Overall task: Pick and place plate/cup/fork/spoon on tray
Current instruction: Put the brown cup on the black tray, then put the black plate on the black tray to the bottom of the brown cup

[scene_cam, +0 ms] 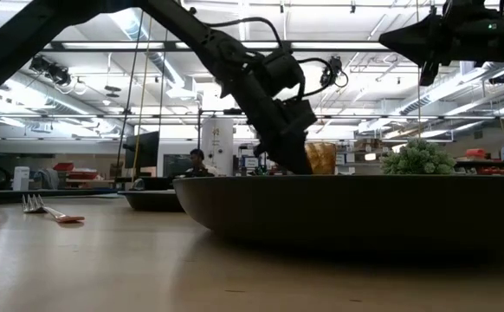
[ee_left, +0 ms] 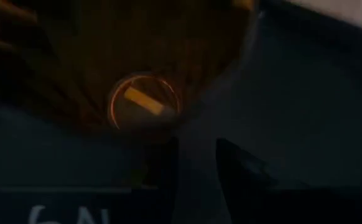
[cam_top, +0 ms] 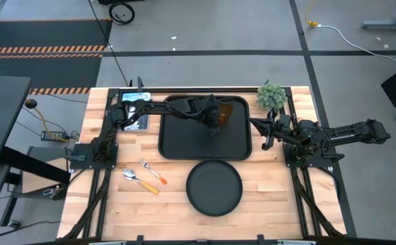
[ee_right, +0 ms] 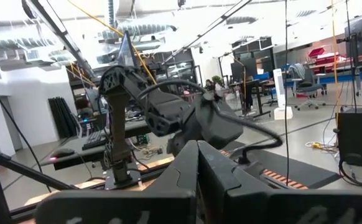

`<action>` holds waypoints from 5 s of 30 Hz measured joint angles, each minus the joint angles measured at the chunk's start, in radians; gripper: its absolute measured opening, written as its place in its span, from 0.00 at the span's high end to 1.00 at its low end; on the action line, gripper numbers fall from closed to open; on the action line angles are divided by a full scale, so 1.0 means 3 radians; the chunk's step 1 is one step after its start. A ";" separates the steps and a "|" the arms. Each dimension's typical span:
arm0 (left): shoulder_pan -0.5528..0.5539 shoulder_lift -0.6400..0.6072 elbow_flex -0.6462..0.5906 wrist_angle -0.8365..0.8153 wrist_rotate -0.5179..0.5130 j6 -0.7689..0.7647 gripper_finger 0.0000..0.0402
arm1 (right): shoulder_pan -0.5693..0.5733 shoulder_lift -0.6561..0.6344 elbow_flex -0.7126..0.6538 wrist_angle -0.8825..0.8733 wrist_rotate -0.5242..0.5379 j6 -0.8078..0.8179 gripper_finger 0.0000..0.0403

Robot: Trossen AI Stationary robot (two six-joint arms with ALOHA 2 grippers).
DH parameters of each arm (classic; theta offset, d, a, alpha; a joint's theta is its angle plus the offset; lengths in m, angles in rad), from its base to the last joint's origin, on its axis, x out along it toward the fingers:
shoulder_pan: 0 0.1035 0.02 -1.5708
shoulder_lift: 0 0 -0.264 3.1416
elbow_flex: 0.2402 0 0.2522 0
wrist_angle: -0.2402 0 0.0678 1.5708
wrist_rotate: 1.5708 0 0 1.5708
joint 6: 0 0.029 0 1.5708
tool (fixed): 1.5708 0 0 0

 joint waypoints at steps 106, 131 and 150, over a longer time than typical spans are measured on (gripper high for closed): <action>-0.1486 -0.0913 -0.0586 -0.1977 -0.0169 -0.1697 0.71 | 0.0004 0.0007 0.0000 0.0066 -0.0559 -0.0037 0.97; -0.1732 -0.1045 -0.1162 -0.0909 -0.0421 -0.3399 0.54 | -0.0308 0.0007 0.0221 -0.0712 -0.0997 -0.0288 0.97; -0.1792 -0.0787 -0.1160 -0.0724 -0.0296 -0.3490 0.86 | -0.0305 0.0013 0.0221 -0.0634 -0.1022 -0.0301 0.97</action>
